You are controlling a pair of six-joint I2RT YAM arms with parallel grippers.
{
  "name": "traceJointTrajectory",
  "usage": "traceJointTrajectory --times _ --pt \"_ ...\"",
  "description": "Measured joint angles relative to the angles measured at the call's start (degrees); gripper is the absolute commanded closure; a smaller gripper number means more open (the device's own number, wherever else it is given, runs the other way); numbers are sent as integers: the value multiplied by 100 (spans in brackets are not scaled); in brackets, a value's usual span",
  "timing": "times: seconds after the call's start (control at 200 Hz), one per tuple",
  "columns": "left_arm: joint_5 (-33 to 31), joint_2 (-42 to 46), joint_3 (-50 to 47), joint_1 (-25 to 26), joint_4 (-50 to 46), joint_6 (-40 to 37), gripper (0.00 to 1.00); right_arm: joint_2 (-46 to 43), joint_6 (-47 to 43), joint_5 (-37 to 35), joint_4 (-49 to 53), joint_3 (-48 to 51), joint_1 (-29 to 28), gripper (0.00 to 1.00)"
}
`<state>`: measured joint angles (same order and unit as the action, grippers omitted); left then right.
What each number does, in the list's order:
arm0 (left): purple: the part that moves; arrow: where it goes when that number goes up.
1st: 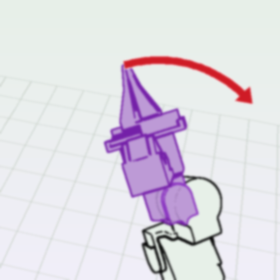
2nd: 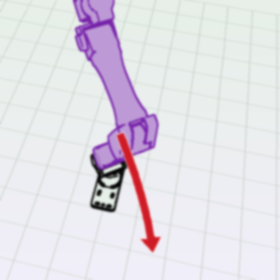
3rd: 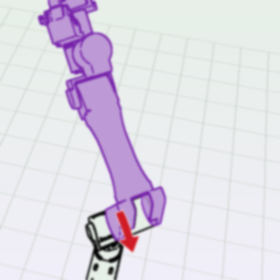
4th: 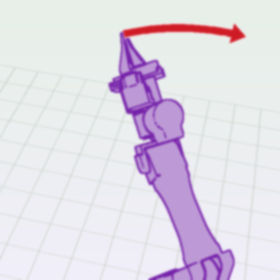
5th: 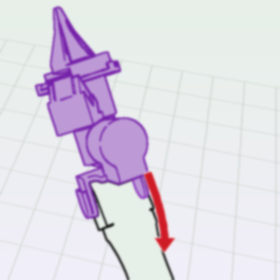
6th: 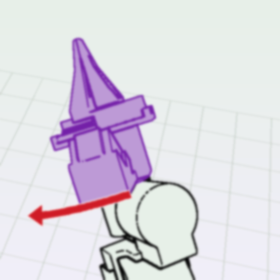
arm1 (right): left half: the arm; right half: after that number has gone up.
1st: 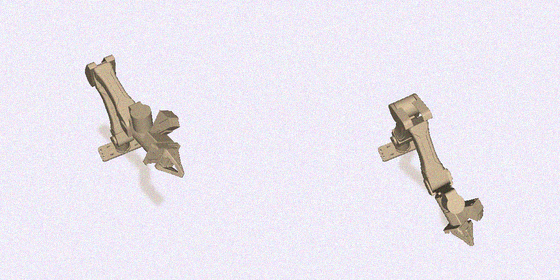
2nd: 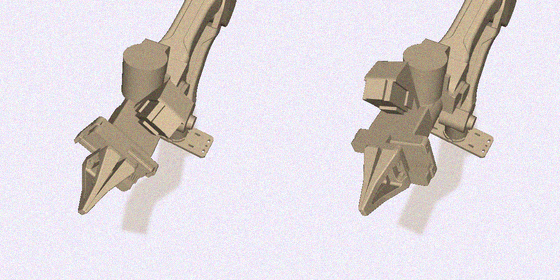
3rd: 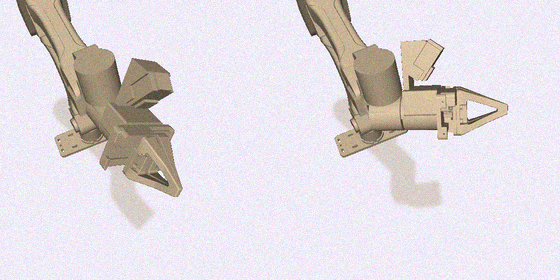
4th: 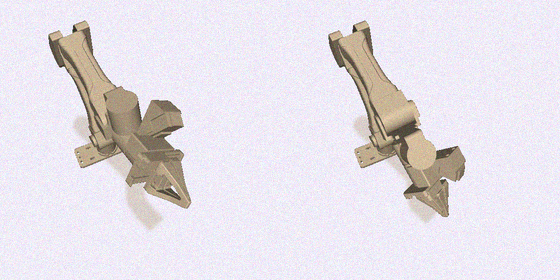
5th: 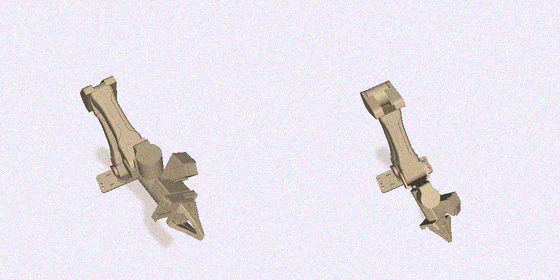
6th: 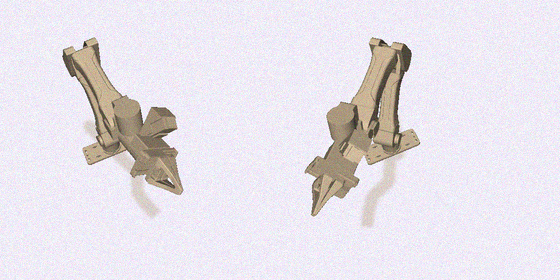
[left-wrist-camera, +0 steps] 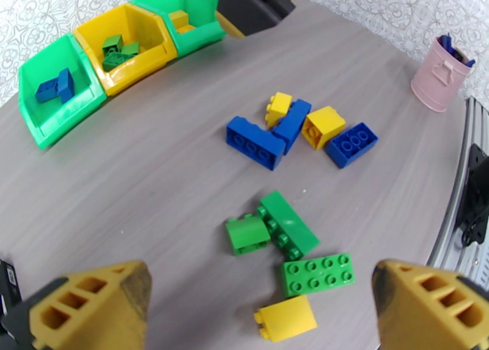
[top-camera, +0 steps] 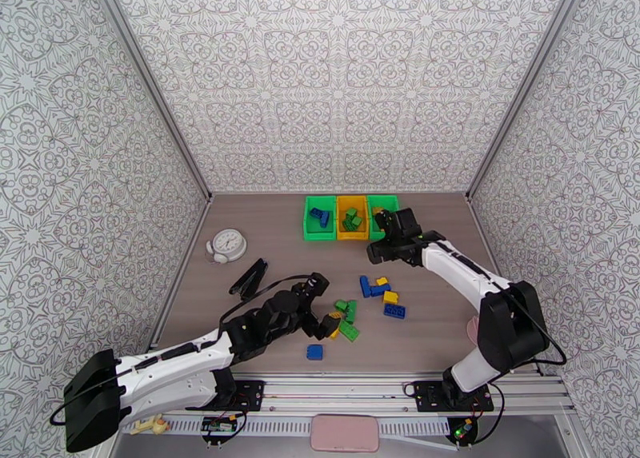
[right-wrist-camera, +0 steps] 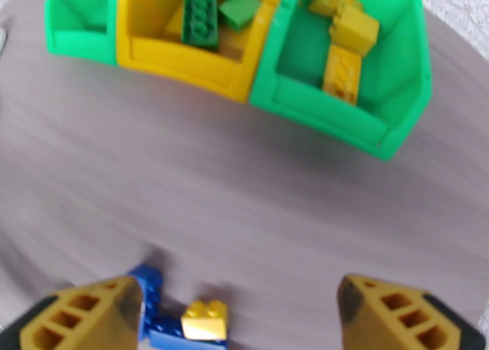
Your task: Sort the legos into containers by color
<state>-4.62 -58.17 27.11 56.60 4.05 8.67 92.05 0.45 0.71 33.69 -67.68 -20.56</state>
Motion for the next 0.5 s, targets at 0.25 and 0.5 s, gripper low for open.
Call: traceJointTrajectory --times 0.25,0.5 --pt "164 -7 -4 4 59 -682 0 599 -190 -7 918 -293 15 16" --pt "297 -190 -2 33 184 -896 0 1362 -131 46 1397 -741 -28 16"
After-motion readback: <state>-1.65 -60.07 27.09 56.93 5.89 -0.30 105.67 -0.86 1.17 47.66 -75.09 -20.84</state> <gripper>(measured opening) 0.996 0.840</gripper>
